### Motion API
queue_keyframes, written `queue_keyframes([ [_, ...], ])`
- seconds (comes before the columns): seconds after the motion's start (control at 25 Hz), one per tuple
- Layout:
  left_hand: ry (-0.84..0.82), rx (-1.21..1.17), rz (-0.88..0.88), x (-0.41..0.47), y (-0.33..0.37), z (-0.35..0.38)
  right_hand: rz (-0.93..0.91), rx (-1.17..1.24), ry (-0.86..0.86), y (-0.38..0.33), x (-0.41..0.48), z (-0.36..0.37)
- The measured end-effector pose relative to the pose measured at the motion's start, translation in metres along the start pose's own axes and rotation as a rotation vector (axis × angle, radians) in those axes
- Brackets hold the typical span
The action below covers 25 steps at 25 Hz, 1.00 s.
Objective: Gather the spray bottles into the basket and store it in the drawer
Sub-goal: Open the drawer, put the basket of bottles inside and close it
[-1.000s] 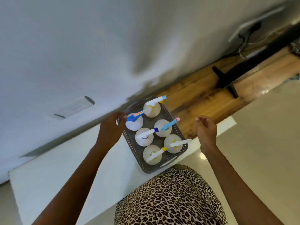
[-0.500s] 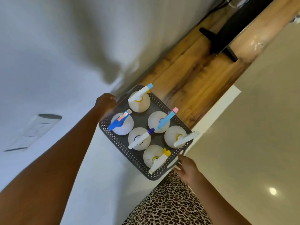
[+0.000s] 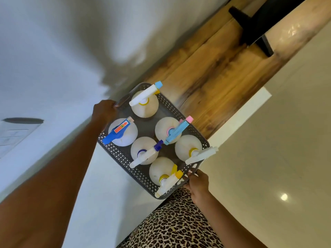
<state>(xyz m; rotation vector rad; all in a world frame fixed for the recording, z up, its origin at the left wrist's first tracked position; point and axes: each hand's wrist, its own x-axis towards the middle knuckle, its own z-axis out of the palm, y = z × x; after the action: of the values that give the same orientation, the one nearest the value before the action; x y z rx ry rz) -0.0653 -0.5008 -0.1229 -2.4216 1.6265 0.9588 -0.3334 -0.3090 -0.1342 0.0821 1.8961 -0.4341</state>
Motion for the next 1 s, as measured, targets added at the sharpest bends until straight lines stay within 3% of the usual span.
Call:
queue_keyframes([
  [0.28,0.072,-0.12,-0.121,-0.056,-0.03,-0.016,-0.11,-0.146,-0.071,-0.022,-0.013,-0.023],
  [0.56,0.144,-0.5,-0.325,-0.156,-0.093,-0.021,-0.372,-0.388,-0.099,-0.036,-0.049,-0.026],
  [0.72,0.227,-0.645,-0.457,-0.235,-0.163,-0.004,-0.506,-0.53,-0.188,-0.006,-0.08,-0.013],
  [1.0,0.227,-0.753,-0.642,-0.366,-0.3,0.04,-0.616,-0.782,-0.308,0.092,-0.113,0.047],
])
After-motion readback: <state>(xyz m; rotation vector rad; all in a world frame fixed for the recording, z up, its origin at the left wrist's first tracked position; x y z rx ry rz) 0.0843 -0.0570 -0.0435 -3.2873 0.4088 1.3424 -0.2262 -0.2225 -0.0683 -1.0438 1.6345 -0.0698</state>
